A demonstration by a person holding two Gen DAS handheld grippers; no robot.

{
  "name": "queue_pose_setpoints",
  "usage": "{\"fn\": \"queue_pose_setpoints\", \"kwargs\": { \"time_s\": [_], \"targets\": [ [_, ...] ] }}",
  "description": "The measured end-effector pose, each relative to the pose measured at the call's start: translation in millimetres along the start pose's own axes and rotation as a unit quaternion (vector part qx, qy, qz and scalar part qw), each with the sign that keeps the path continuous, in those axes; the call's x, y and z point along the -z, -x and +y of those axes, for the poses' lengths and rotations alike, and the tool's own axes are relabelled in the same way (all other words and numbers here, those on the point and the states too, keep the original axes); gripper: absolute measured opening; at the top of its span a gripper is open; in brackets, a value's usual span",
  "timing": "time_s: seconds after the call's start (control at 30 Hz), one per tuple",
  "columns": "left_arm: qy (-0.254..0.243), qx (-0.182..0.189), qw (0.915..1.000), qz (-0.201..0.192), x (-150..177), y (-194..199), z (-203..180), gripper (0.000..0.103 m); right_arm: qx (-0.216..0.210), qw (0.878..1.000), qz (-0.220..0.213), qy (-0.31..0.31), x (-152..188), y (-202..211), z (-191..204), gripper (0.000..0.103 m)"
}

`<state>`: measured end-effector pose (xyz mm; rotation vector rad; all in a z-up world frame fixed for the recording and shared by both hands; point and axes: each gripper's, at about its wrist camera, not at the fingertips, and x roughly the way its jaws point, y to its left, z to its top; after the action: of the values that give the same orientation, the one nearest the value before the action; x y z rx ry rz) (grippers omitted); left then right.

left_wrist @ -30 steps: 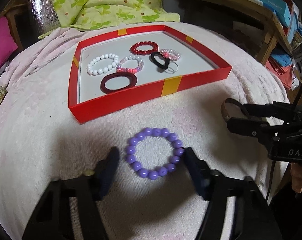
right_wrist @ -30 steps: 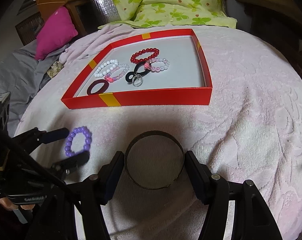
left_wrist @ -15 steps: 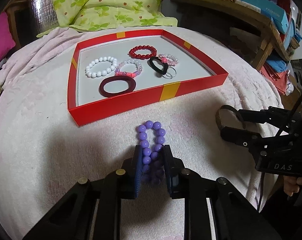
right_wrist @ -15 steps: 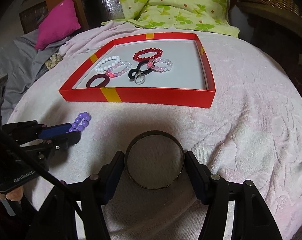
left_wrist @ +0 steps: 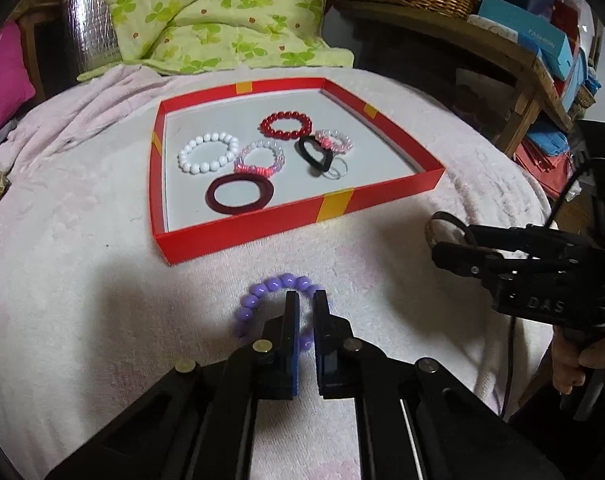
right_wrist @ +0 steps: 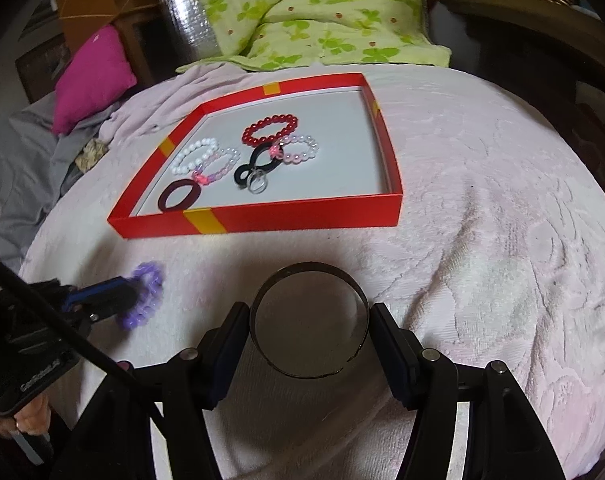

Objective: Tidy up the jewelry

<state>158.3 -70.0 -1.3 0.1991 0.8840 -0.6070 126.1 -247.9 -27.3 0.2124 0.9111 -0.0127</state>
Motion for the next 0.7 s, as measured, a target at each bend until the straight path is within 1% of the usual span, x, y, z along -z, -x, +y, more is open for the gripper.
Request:
{"fn": "queue_pose_setpoints", "kwargs": {
  "time_s": [0.1,0.2,0.3,0.37,0.4,0.43,0.5,0.53,0.63,0.7],
  "targets": [
    [-0.001,0.001,1.0000,-0.002,0,2,1,0.006,0.001,1.000,0.007,-0.008,-1,-1,-1,0.064],
    [0.012,-0.002,0.9998,0.012,2,-4,9,0.006,0.004,1.000,0.016,-0.009,-1,-3,1,0.064],
    [0.021,0.000,0.9997,0.014,4,-2,16,0.006,0.010,1.000,0.020,-0.005,1,-6,2,0.064],
    [0.030,0.004,0.9994,0.018,5,-2,21,0.008,0.012,1.000,0.024,-0.004,2,-7,2,0.064],
    [0.034,0.005,0.9992,0.020,6,-2,24,0.018,0.012,1.000,0.024,-0.003,2,-7,2,0.064],
    [0.038,0.004,0.9990,0.022,7,-2,26,0.039,0.014,1.000,0.025,-0.002,2,-8,2,0.065],
    [0.043,-0.003,0.9989,0.020,9,-3,28,0.062,0.015,1.000,0.025,-0.001,2,-8,3,0.064],
    [0.042,-0.006,0.9989,0.018,10,-3,28,0.063,0.016,1.000,0.026,0.000,2,-9,3,0.065],
    [0.039,0.000,0.9989,0.025,10,-8,24,0.063,0.017,0.999,0.027,0.002,3,-10,4,0.065],
    [0.035,-0.008,0.9989,0.029,11,-16,21,0.063,0.017,0.999,0.027,0.003,2,-10,4,0.065]
  ]
}}
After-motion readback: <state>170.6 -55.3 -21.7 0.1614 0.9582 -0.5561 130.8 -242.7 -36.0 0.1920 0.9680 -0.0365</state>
